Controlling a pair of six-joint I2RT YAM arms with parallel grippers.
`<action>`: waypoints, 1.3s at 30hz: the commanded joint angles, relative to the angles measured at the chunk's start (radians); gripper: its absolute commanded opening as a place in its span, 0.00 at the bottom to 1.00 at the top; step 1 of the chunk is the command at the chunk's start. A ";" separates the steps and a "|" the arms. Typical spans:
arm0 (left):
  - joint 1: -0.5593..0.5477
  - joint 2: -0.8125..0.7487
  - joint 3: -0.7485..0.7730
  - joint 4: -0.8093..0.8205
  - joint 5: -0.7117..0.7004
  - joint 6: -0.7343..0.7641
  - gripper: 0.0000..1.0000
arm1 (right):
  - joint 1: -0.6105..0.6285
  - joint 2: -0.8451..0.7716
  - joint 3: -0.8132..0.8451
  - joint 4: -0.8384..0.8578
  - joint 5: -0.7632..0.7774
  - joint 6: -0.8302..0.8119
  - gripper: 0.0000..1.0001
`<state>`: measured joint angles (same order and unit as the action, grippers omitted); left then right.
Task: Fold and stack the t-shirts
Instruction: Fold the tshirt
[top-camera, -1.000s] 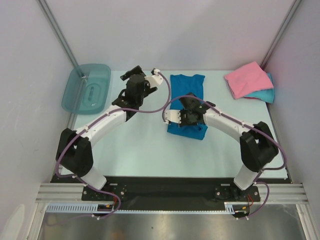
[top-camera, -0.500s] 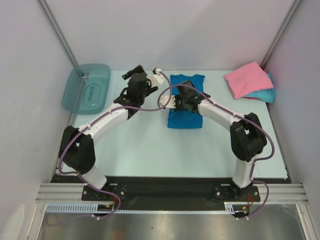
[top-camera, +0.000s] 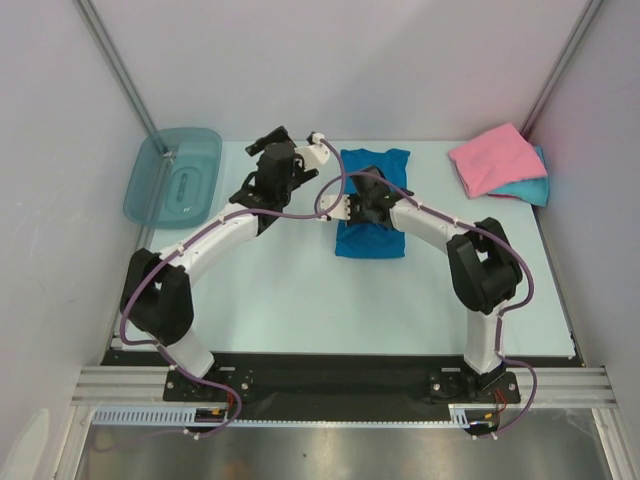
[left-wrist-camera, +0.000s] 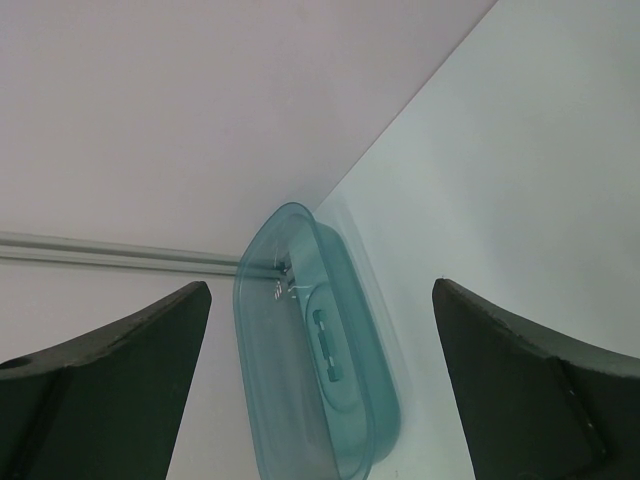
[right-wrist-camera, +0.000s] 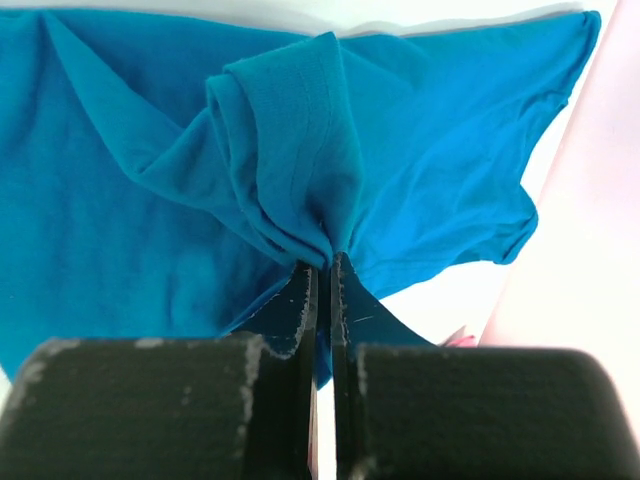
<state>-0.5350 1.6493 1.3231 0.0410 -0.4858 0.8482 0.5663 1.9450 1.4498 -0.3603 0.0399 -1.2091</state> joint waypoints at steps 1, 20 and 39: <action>-0.006 0.001 0.045 0.020 0.006 0.000 1.00 | -0.014 0.014 0.040 0.052 0.012 -0.007 0.00; -0.006 0.015 0.056 0.005 0.000 -0.018 1.00 | -0.026 0.143 0.060 0.385 0.189 -0.003 0.88; -0.008 0.012 0.061 -0.007 -0.008 -0.029 1.00 | -0.006 0.005 0.067 0.252 0.203 0.054 0.91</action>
<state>-0.5346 1.6691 1.3502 0.0345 -0.4904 0.8364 0.5518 2.0846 1.4704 0.1516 0.3305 -1.2217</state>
